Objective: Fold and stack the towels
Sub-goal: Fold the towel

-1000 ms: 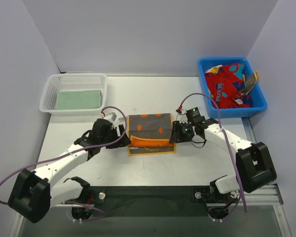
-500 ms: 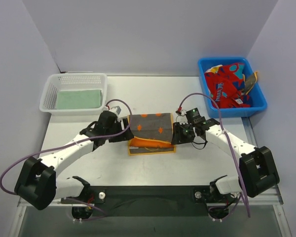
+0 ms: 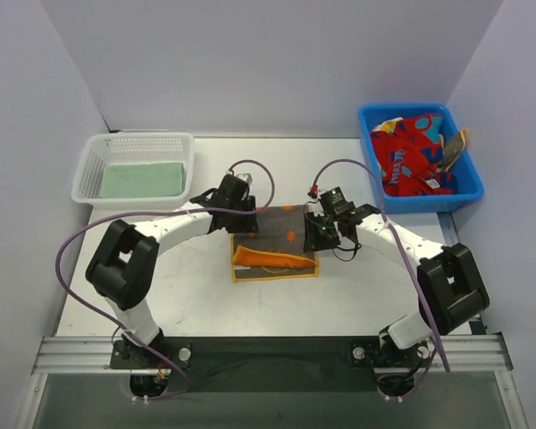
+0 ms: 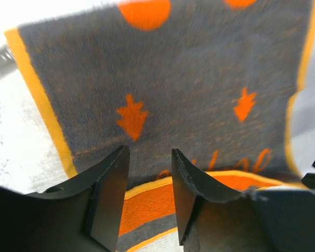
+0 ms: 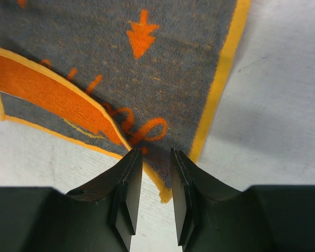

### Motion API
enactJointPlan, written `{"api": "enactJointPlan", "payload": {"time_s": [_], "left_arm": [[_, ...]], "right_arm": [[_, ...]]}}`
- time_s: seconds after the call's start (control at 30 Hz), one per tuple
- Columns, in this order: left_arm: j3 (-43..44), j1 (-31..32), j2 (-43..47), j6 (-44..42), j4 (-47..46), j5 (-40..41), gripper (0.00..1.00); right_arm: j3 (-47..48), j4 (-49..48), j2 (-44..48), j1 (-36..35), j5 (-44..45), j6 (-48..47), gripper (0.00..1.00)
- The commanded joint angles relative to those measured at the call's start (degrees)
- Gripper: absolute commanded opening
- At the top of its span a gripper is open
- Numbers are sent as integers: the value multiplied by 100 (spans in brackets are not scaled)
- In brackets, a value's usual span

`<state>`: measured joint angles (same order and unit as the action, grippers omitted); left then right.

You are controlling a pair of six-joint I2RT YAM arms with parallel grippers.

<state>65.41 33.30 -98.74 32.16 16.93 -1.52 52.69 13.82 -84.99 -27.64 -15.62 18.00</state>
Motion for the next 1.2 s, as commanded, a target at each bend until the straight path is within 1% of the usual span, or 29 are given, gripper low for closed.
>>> {"api": "enactJointPlan", "payload": {"time_s": [0.0, 0.03, 0.07, 0.13, 0.23, 0.4, 0.57, 0.63, 0.7, 0.73, 0.83, 0.87, 0.93, 1.17], "left_arm": [[35, 124, -102, -175, 276, 20, 47], [-36, 133, -102, -167, 285, 3, 46], [-141, 142, -84, -175, 293, -32, 42], [-449, 159, 29, -149, 302, -120, 39], [-835, 229, 249, -149, 294, -243, 30], [-1407, 326, 680, -79, 311, -296, 28], [-1969, 353, 1382, 53, 364, -156, 28], [-2136, 379, 1811, 115, 329, -77, 29], [-2312, 379, 2059, 185, 276, -94, 29], [-2348, 379, 2234, 203, 259, -103, 31], [-2489, 397, 2420, 290, 232, -217, 37], [-2524, 388, 2429, 325, 223, -243, 42], [-2646, 397, 2447, 352, 179, -278, 47], [-2928, 502, 2526, 405, 144, -551, 49]], "right_arm": [[14, 50, -202, -163, 173, 46, 28], [-56, 41, -246, -198, 156, 28, 27], [-91, 50, -246, -233, 138, 2, 26], [-214, 41, -211, -286, 103, -68, 24], [-390, 59, -132, -356, 76, -156, 23], [-557, 94, 52, -391, 6, -218, 21], [-663, 147, 237, -400, 111, -192, 20], [-698, 147, 386, -400, 129, -192, 20], [-724, 164, 448, -400, 129, -226, 20], [-725, 164, 457, -400, 120, -235, 20], [-733, 182, 387, -400, -2, -262, 21], [-733, 199, 361, -435, -29, -271, 20], [-734, 243, 308, -488, -91, -367, 20], [-891, 411, 281, -602, 41, -420, 21]]}}
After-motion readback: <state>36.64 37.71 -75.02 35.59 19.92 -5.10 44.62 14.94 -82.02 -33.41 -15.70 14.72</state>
